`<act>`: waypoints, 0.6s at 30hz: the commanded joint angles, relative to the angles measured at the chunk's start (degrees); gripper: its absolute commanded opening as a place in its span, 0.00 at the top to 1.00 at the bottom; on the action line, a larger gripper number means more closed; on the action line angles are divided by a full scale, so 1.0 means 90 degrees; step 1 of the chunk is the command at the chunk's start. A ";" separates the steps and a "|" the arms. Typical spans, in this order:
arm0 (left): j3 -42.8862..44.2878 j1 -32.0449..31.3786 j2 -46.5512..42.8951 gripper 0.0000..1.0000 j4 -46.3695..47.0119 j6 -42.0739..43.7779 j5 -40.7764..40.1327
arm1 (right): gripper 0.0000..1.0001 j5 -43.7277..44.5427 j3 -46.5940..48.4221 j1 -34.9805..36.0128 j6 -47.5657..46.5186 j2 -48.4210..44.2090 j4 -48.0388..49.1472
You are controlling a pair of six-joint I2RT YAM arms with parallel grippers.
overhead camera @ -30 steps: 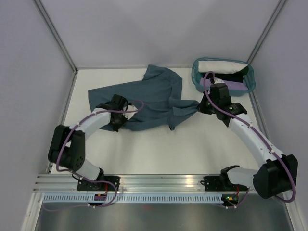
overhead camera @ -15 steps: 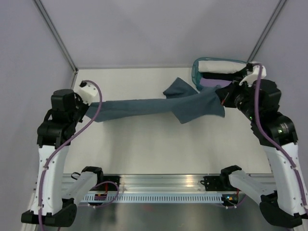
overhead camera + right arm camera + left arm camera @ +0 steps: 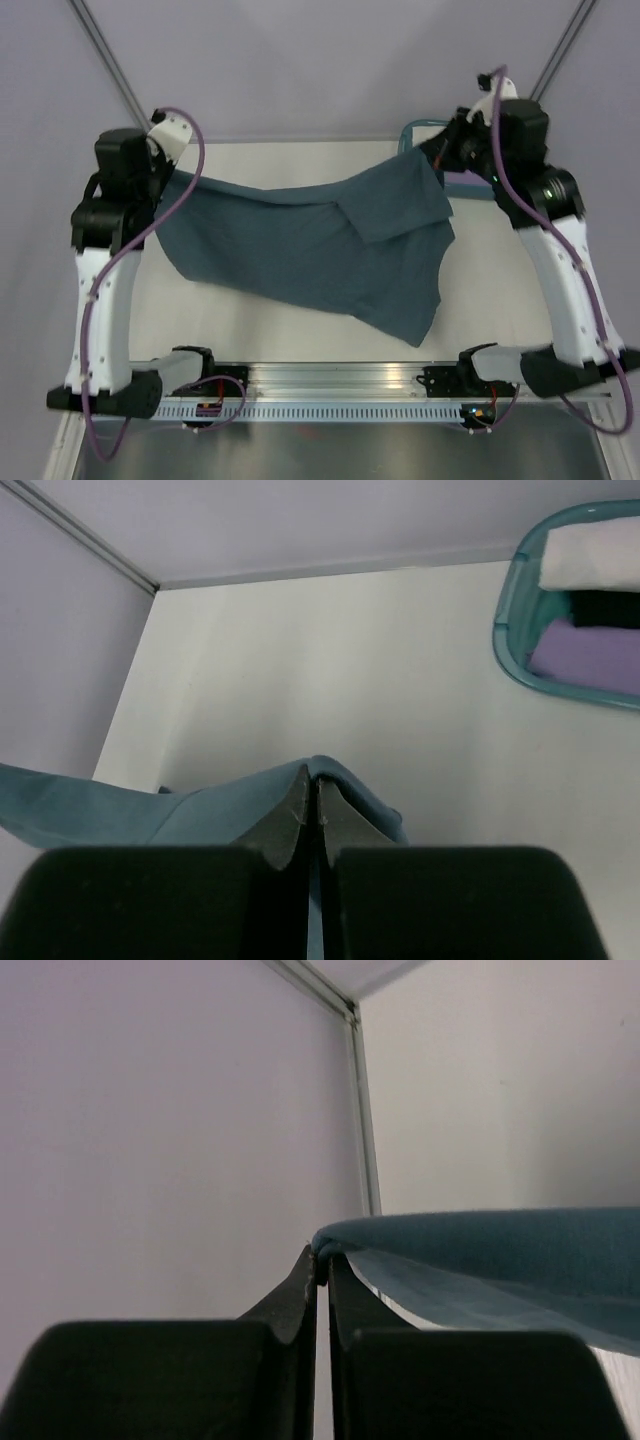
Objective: Roll the t-shirts
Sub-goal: Flatten the tshirt
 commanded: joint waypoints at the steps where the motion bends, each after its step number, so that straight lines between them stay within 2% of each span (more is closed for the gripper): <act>1: 0.1214 0.0096 0.1317 0.98 0.0736 -0.0124 -0.0316 | 1.00 -0.0376 0.1498 -0.0026 0.0091 0.1502 0.0850; 2: 0.1607 0.0144 0.1564 0.98 0.0746 -0.0202 -0.0325 | 1.00 -0.0406 0.2029 -0.0026 0.0139 0.2221 0.0821; 3: 0.1979 0.0154 0.1779 0.98 0.0784 -0.0271 -0.0364 | 1.00 -0.0435 0.3165 -0.0026 0.0179 0.2606 0.0802; 5: 0.3014 0.0193 0.2363 0.98 0.0824 -0.0427 -0.0442 | 1.00 -0.0543 0.4372 -0.0026 0.0334 0.3609 0.0694; 6: 0.3308 0.0203 0.2541 0.98 0.0920 -0.0437 -0.0501 | 1.00 -0.0601 0.5393 -0.0055 0.0432 0.3876 0.0694; 7: 0.3813 0.0213 0.2688 0.98 0.0979 -0.0409 -0.0617 | 1.00 -0.0689 0.5732 -0.0084 0.0588 0.4082 0.0984; 8: 0.4031 0.0252 0.2931 0.98 0.1057 -0.0360 -0.0715 | 1.00 -0.0893 0.5861 -0.0152 0.0908 0.4181 0.1277; 10: 0.4460 0.0359 0.3079 0.98 0.1370 -0.0233 -0.0881 | 1.00 -0.0963 0.5318 -0.0435 0.1300 0.3929 0.2405; 12: 0.4609 0.0564 0.3167 0.98 0.1526 -0.0261 -0.0843 | 1.00 -0.0944 0.4655 -0.0737 0.1536 0.3441 0.2996; 16: 0.4445 0.0564 0.2973 0.98 0.1566 -0.0310 -0.0784 | 1.00 -0.0944 0.4710 -0.1002 0.1186 0.3245 0.2609; 18: 0.4172 0.0564 0.2691 0.98 0.1566 -0.0330 -0.0717 | 1.00 -0.1001 0.4197 -0.1031 0.0991 0.3089 0.2433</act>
